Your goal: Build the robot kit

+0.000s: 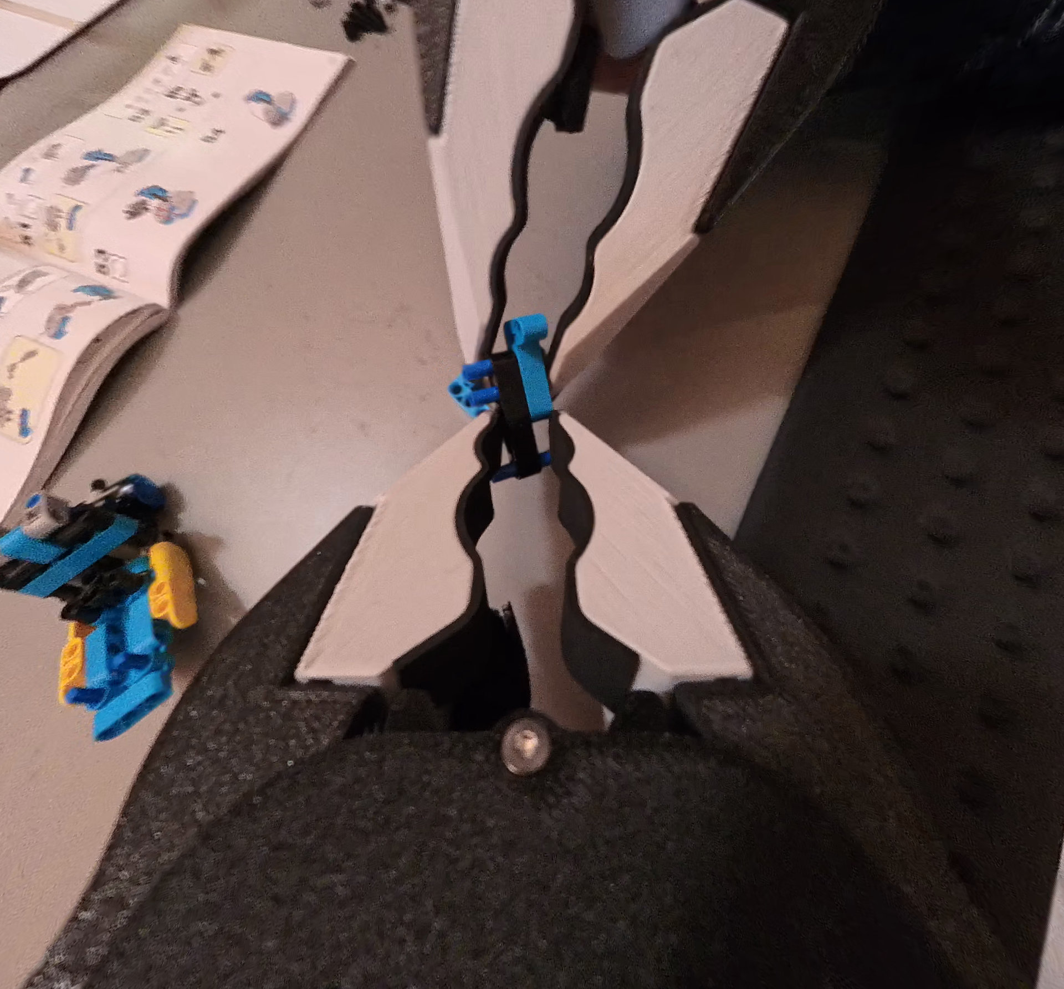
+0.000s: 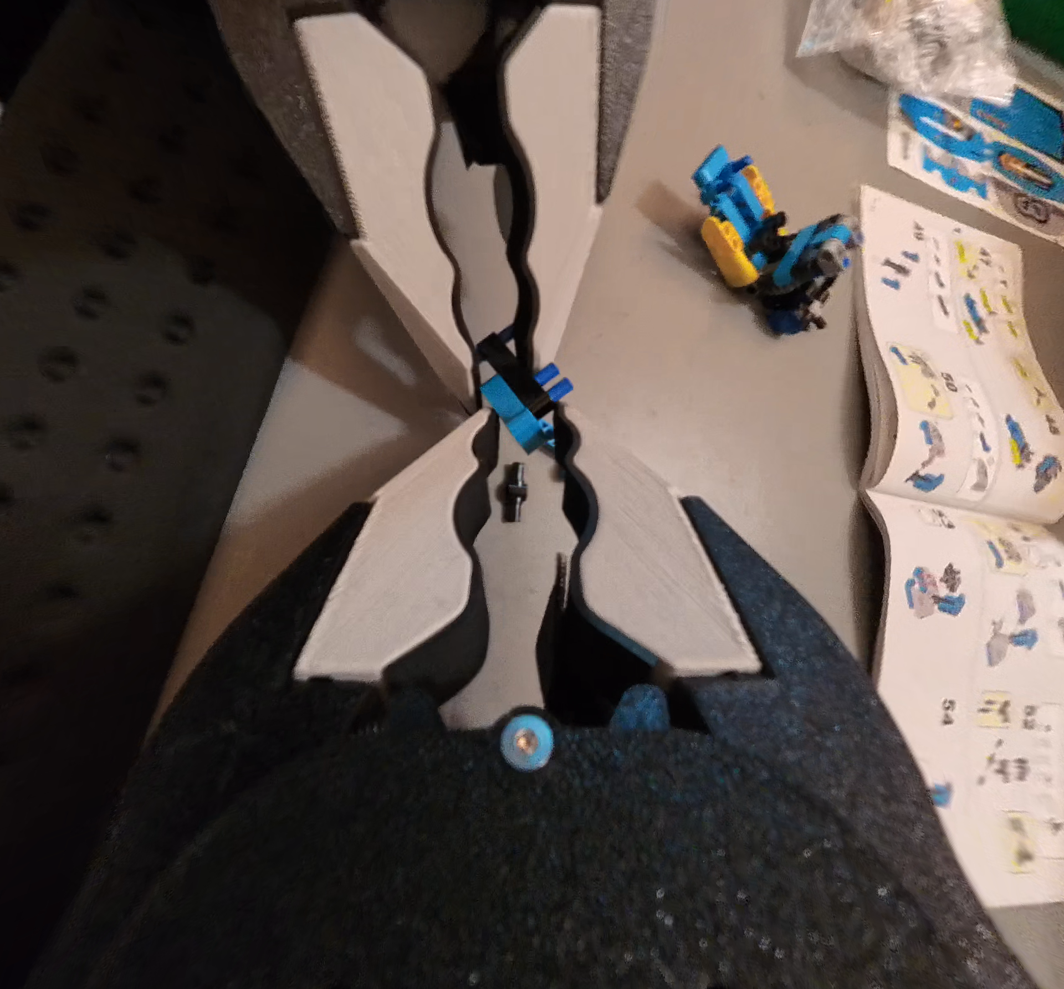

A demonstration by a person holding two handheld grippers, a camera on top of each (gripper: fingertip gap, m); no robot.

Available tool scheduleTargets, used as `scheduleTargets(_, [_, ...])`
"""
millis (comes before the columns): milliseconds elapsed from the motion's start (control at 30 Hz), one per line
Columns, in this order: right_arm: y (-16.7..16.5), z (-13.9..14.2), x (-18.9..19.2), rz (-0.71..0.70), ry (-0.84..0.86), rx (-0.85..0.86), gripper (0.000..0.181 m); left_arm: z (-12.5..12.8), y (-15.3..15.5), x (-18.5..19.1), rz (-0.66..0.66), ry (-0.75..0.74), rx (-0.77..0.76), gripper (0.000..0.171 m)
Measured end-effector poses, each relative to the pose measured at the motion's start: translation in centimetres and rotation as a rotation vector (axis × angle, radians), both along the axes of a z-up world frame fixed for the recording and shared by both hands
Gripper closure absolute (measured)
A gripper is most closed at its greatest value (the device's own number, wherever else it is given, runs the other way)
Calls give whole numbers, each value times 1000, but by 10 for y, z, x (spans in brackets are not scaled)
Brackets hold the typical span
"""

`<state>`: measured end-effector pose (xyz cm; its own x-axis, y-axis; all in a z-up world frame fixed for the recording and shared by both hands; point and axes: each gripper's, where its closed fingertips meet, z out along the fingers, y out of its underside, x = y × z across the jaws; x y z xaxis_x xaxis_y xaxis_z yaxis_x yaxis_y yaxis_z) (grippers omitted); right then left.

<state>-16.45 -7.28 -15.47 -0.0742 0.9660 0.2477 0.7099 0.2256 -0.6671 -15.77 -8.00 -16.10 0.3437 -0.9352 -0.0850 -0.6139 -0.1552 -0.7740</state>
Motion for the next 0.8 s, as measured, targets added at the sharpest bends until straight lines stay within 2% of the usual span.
scheduleTargets(33, [5,5,2,-37,47,-23,165,2,5,-3,27,-18,-1,156])
scheduleTargets(67, [10,7,7,-74,66,-55,155,2,12,-9,63,-16,14,156])
scheduleTargets(133, [13,5,20,-127,53,-144,152,-5,23,-21,103,33,64,155])
scheduleTargets(233, [10,-11,29,-159,-3,-206,152,-16,22,-30,72,131,108,155])
scheduleTargets(400, [4,-25,22,-149,-94,-209,158,-24,1,-34,-34,247,85,155])
scheduleTargets(600, [1,-34,23,-157,-129,-266,175,-22,1,-27,-69,289,207,154])
scheduleTargets(667, [8,-25,21,-187,-62,-250,175,-17,1,-21,-88,291,287,155])
scheduleTargets(800, [29,30,5,-345,365,-590,175,-6,8,-12,-44,231,363,155])
